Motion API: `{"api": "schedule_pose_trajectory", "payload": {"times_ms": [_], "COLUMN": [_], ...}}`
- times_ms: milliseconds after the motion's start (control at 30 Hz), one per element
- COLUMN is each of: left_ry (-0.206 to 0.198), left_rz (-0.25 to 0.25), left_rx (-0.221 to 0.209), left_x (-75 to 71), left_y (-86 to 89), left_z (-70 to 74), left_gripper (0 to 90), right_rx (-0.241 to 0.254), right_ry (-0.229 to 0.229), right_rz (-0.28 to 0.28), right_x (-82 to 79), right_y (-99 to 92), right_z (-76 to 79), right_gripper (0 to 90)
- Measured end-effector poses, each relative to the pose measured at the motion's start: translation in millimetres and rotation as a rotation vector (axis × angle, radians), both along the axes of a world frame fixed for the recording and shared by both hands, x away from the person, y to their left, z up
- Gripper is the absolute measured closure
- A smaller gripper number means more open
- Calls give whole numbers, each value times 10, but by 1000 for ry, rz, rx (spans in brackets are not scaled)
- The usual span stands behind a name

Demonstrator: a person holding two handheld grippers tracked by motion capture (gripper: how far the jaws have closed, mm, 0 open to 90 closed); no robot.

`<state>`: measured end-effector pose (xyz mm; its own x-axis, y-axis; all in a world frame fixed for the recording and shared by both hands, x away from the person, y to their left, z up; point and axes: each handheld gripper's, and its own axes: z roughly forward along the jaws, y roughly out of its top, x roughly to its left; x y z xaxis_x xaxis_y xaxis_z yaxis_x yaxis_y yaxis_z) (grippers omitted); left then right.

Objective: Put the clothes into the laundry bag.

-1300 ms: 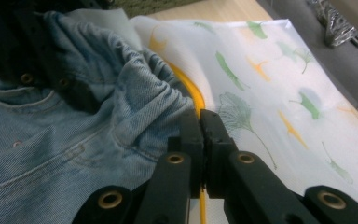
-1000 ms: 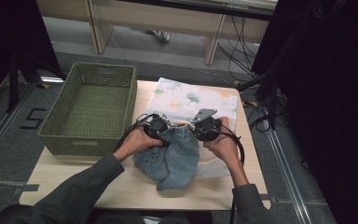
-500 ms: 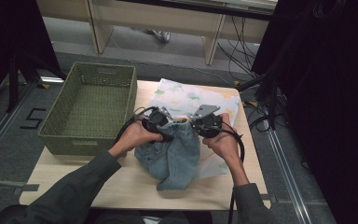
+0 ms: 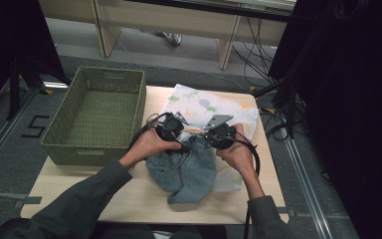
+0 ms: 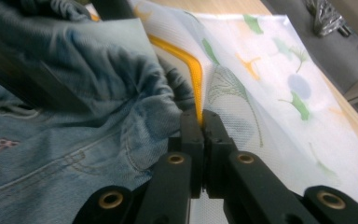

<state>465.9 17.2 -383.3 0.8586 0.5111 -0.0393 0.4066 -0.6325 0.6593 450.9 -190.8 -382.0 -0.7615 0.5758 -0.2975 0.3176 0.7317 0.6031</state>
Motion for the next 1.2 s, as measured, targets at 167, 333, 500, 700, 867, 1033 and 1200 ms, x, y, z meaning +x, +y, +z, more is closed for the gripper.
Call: {"api": "schedule_pose_trajectory", "payload": {"times_ms": [167,333,500,700,867,1033,1200], "left_ry": [-20,72,35,-29,12,-20,51], "left_rz": [7,14,-81,-15,79,110,91], "left_rx": [34,67,32,38,-2,-62,-73], "left_x": [-149,-121,-142,99,147,-66,-365], "left_y": [294,417,149,-134,-78,196,412], "left_z": [102,-275,-400,-294,-480,-284,-357], "left_gripper": [206,217,672,652,375,238,164], "right_rx": [20,23,30,29,19,28,30], "right_ry": [-6,1,-12,-18,-3,7,-3], "right_rz": [-12,-5,30,57,45,15,26], "right_x": [3,-12,-18,-84,-60,-52,-48], "right_y": [-46,-10,76,148,89,24,-11], "right_z": [19,33,50,119,51,30,55], "right_gripper": [898,897,898,898,898,898,898]}}
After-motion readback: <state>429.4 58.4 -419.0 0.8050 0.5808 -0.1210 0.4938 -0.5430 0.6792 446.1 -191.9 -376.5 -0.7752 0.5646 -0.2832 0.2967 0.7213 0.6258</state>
